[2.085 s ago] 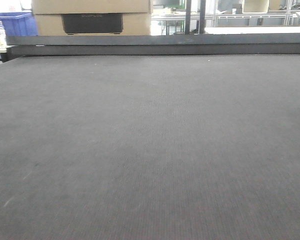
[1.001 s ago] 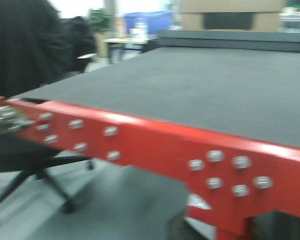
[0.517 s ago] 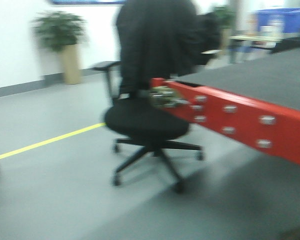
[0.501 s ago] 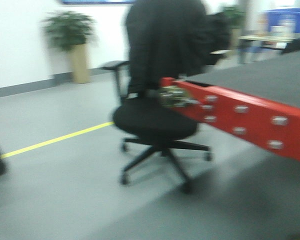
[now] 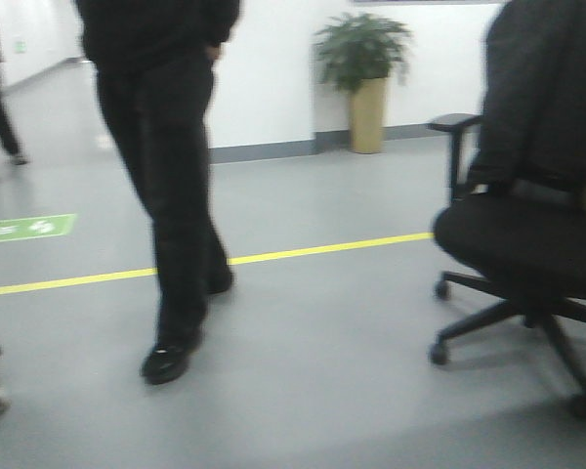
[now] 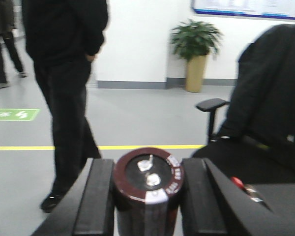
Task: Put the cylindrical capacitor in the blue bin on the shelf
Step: 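Drive the base away from the table holding both objects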
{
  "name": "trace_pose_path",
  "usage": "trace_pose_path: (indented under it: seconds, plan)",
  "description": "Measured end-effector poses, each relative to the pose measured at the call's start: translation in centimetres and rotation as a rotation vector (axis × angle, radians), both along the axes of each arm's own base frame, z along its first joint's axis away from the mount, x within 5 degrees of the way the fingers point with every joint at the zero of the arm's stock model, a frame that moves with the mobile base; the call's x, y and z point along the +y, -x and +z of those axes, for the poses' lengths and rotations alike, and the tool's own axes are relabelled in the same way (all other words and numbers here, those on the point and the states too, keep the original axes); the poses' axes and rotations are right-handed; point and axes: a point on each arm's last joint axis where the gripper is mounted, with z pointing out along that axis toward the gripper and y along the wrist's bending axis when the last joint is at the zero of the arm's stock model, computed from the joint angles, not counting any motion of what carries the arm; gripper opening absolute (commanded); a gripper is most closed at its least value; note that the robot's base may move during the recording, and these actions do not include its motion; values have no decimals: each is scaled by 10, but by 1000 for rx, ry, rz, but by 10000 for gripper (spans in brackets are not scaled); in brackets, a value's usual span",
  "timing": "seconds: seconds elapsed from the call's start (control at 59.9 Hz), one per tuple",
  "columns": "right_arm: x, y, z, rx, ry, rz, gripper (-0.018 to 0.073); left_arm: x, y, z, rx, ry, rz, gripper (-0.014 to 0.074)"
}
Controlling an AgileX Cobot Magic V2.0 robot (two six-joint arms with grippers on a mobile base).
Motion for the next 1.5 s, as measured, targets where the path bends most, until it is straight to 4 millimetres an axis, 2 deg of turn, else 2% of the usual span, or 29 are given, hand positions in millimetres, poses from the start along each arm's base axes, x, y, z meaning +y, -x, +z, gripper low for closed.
trace_pose_path:
  seconds: [1.502]
  plan:
    - [0, 0, 0, 0, 0, 0, -123, 0, 0, 0, 0, 0, 0, -111]
